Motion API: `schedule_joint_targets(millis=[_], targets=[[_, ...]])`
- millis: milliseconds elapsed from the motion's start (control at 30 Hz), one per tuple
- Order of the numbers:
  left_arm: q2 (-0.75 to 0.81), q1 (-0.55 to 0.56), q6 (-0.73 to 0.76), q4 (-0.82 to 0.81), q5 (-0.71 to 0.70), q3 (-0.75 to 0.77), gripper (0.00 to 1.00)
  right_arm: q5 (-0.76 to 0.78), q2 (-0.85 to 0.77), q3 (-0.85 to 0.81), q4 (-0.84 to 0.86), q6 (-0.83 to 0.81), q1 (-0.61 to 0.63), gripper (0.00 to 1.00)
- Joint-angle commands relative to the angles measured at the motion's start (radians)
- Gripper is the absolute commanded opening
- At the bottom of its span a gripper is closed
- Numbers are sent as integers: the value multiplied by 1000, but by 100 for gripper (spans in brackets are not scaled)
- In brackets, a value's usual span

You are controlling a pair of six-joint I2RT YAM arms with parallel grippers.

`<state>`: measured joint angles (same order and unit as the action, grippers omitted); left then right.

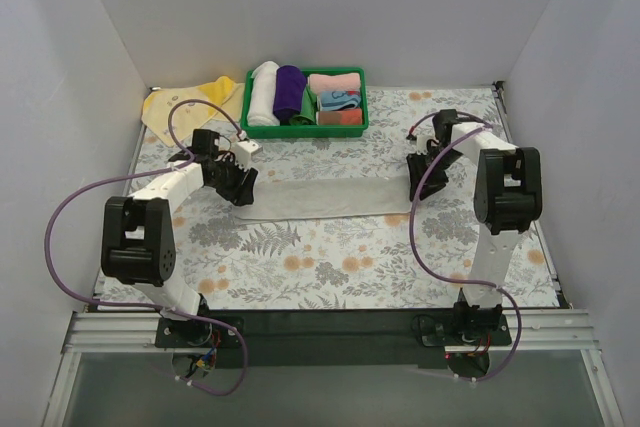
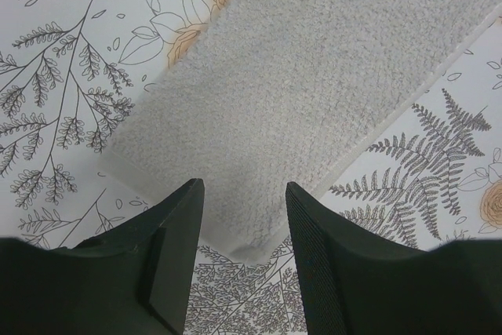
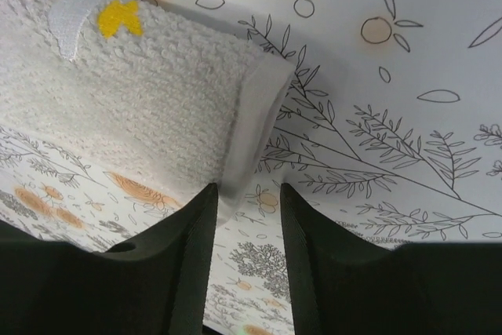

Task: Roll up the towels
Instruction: Fold the towel

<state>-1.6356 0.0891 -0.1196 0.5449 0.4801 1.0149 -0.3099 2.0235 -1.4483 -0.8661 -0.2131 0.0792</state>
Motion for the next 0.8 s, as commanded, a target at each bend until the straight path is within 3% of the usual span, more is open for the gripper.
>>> schedule_joint_targets(millis=[0,100,300,467,767], targets=[[71,4,17,-11,32,13,43,-15,14,6,56,38,-1,37],[77,4,28,-16,71,16,43,-29,9,16,64,44,-1,34],[20,6,26,-22,35,59,42,-29,11,60,64,58,2,45],[22,6,17,-37,28,51,42,58,-26,130,123,86,43,45],[48,4,9,-51,-8,30,42,216,26,206,200,113,129,34]])
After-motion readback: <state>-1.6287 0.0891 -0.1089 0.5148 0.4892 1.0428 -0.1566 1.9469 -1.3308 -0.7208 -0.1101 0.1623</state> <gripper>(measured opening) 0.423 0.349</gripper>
